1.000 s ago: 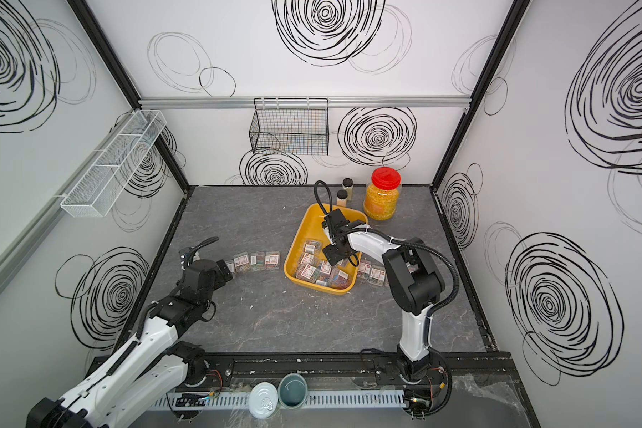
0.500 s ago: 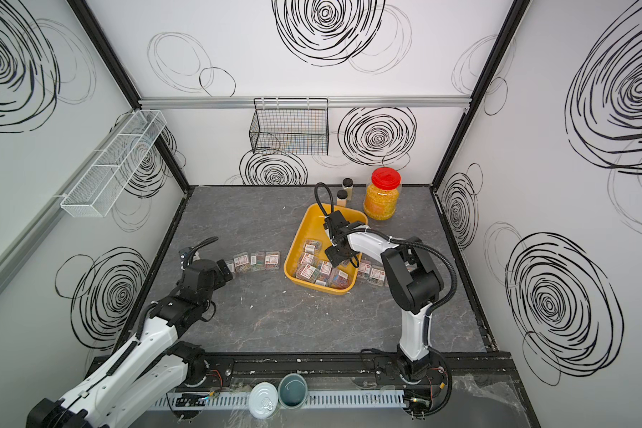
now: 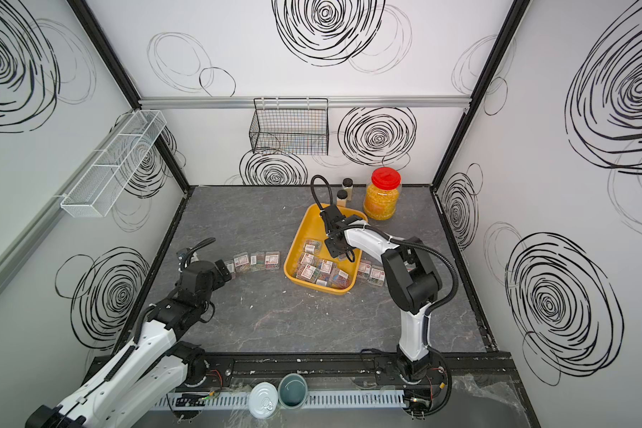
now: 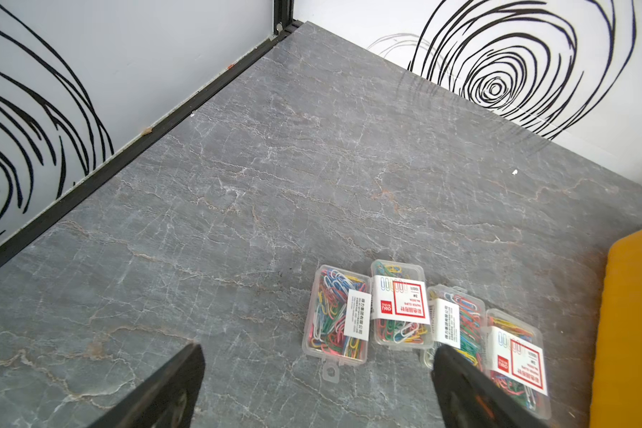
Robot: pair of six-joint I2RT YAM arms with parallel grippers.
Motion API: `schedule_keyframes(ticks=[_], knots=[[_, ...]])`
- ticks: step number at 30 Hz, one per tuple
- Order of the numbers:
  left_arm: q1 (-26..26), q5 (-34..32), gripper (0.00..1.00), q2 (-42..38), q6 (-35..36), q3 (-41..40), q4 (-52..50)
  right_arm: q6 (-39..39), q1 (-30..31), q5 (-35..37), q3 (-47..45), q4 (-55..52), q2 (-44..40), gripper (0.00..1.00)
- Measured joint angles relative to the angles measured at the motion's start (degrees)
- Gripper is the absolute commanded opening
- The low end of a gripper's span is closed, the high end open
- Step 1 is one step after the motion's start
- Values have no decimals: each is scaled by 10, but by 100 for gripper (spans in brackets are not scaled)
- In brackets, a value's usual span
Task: Take the paper clips out of the storage box
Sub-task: Move the storage box to the center of the board, then place the boxed paper clips at the center of the board.
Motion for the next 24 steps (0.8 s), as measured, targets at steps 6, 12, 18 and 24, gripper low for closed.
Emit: schedule_keyframes(ticks=[6, 12, 18, 24], knots=[[0, 10, 99, -49, 1, -17, 0, 111, 76, 54, -13, -32, -126, 29], [0, 21, 99, -99, 2, -27, -2, 253, 183, 70, -115, -64, -276, 29], [0, 27, 99, -132, 2, -32, -6, 355, 304, 44, -224, -72, -322, 29], [0, 32, 99, -135, 2, -36, -14, 420, 353, 40, -284, -52, -280, 28]])
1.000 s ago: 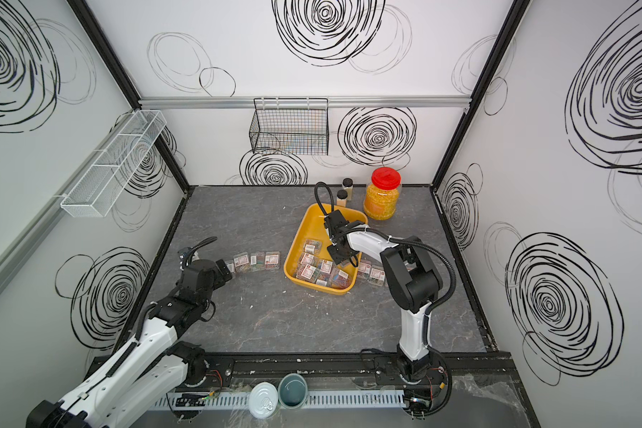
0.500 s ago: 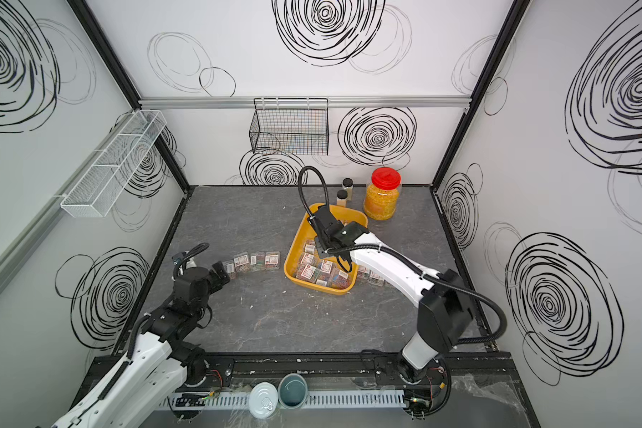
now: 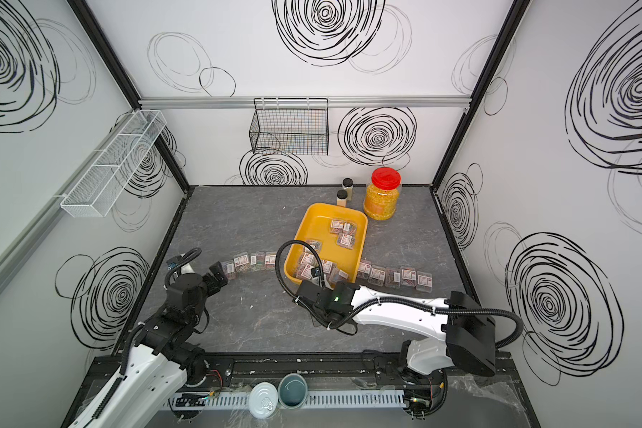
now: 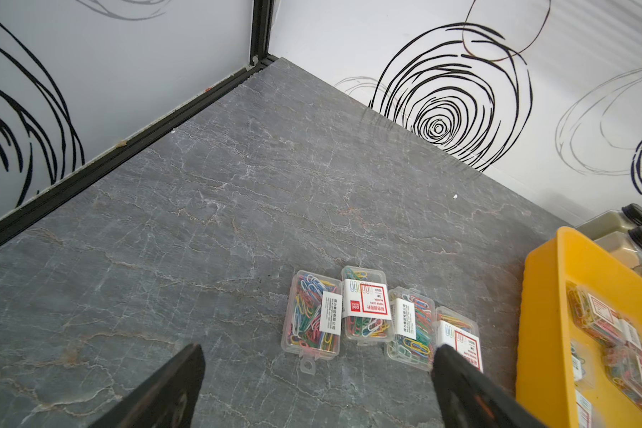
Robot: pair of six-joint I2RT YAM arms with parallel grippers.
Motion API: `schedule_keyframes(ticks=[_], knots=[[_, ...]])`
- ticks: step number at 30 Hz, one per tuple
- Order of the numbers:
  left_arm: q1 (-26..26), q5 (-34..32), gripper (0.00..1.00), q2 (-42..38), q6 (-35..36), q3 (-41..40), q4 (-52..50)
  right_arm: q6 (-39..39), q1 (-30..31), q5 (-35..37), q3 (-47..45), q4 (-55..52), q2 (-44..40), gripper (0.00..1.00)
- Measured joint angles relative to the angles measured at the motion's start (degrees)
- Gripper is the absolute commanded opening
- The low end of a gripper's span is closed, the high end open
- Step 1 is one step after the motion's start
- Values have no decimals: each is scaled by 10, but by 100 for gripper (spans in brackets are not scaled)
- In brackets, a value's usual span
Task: Take the paper clips out of the storage box
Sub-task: Place the boxed paper clips at the center of the board.
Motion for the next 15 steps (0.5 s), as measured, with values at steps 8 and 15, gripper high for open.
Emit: schedule_keyframes(ticks=[8, 15], knots=[[0, 2, 99, -1, 0, 0, 0, 1, -120, -23, -77, 77, 9, 29], [0, 2, 99, -2, 0, 0, 0, -26, -206, -47, -80, 129, 13, 29]])
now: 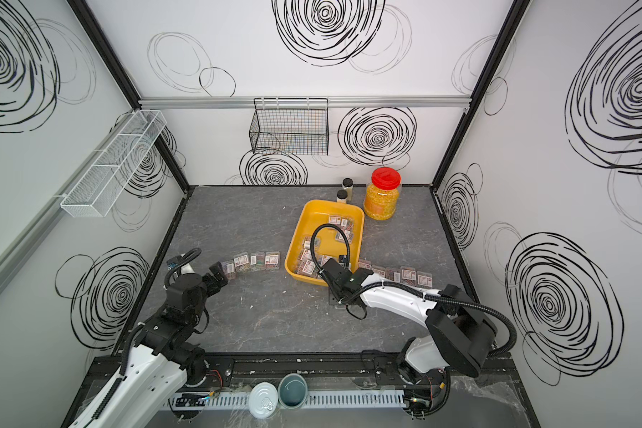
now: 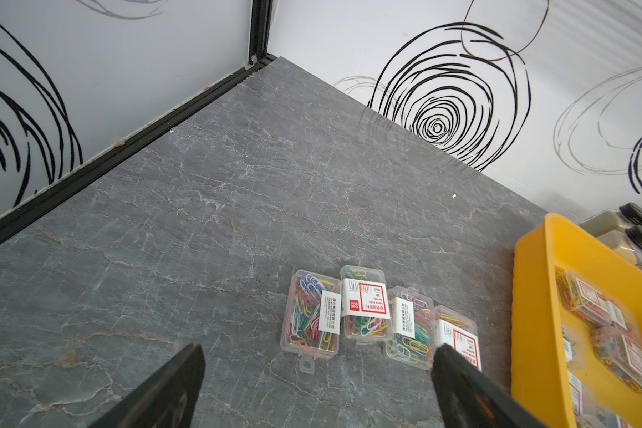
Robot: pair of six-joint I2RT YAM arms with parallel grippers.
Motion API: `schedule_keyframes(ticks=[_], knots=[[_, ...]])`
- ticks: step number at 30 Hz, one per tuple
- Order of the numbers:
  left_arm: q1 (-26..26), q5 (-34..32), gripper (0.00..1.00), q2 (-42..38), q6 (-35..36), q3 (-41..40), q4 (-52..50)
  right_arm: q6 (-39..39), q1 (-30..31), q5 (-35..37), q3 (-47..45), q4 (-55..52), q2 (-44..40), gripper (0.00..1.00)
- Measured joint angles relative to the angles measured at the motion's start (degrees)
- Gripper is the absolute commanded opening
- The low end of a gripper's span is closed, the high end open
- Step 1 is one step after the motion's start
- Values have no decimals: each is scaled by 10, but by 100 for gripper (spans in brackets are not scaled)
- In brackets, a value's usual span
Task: Take the paper clips out of the storage box
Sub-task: Place the boxed paper clips at the center of the board, then pick up the boxed paper clips from the storage box.
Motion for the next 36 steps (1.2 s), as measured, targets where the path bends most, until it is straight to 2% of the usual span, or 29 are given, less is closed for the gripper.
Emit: schedule_keyframes(ticks=[4, 10, 16, 22, 29, 32, 36], knots=[[0, 0, 99, 2, 0, 0, 0, -17, -45, -5, -1, 42, 30, 33], [0, 0, 99, 4, 0, 0, 0, -25, -59, -1, 12, 68, 59, 58], [0, 0, 99, 4, 0, 0, 0, -14, -43, 18, 14, 72, 63, 72], [0, 0, 99, 3, 0, 0, 0, -13, -21, 45, 57, 20, 22, 73], [0, 0, 99, -3, 0, 0, 0, -48, -74, 61, 164, 7, 16, 79], [0, 0, 99, -3, 0, 0, 0, -64, -111, 59, 215, 19, 62, 83], [0, 0, 99, -4, 0, 0, -2, -84, -162, 57, 310, 36, 189, 85]])
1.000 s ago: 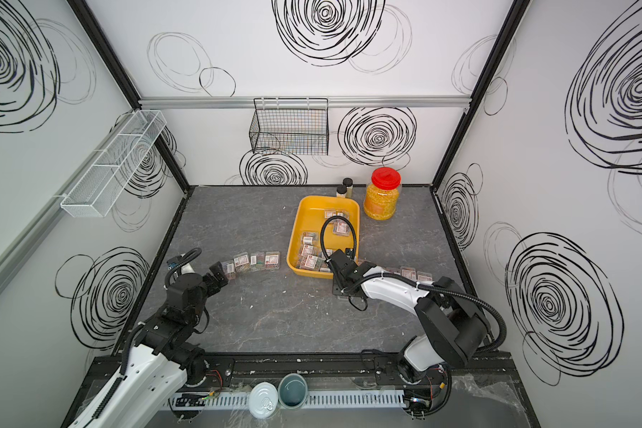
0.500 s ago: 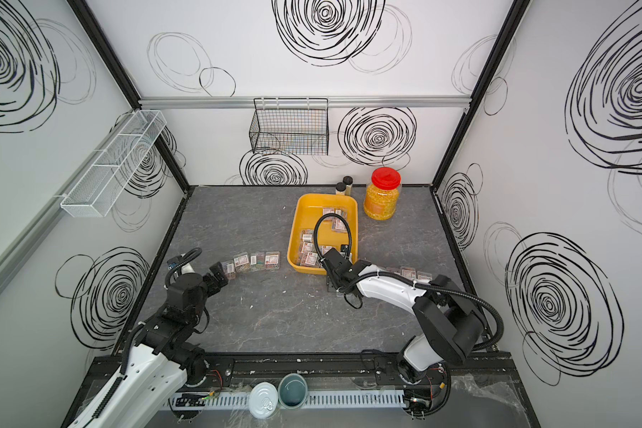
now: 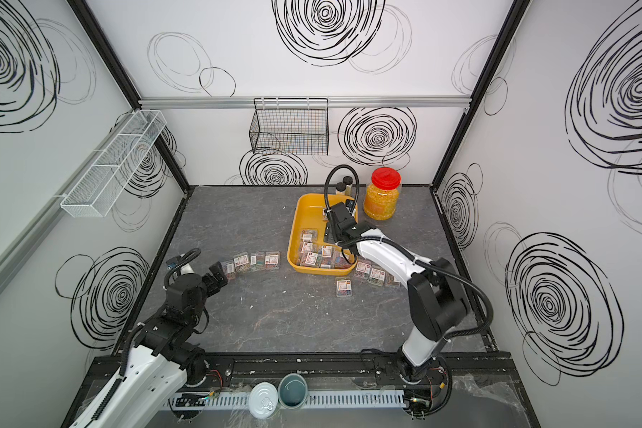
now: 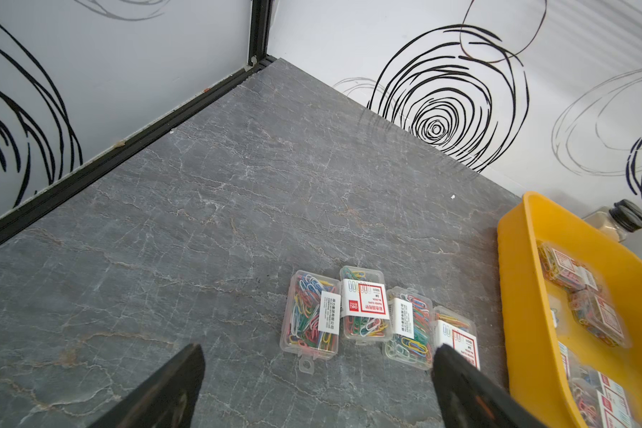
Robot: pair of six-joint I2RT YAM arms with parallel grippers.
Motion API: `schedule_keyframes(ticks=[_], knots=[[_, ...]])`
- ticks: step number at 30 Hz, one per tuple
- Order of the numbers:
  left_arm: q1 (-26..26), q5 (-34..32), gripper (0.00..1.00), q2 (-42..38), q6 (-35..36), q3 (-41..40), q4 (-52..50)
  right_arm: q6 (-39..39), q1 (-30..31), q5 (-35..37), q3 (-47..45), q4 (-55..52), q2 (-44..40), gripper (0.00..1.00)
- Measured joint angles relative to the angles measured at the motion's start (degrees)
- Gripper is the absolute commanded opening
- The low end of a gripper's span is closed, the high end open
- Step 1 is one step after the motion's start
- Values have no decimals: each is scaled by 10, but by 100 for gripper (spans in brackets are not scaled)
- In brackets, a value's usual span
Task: Take the paper clips out of the storage box
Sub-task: Pick up the boxed paper clips from the storage box.
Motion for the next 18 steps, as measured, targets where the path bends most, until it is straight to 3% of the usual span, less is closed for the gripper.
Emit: schedule_keyframes(ticks=[9, 14, 18], knots=[[0, 0, 99, -4, 0, -1, -1, -33, -61, -19, 200, -13, 256, 88], [0, 0, 99, -2, 0, -1, -1, -47, -71, -28, 262, -24, 307, 89], [0, 0, 99, 4, 0, -1, 0, -59, -78, -32, 288, -32, 319, 77]])
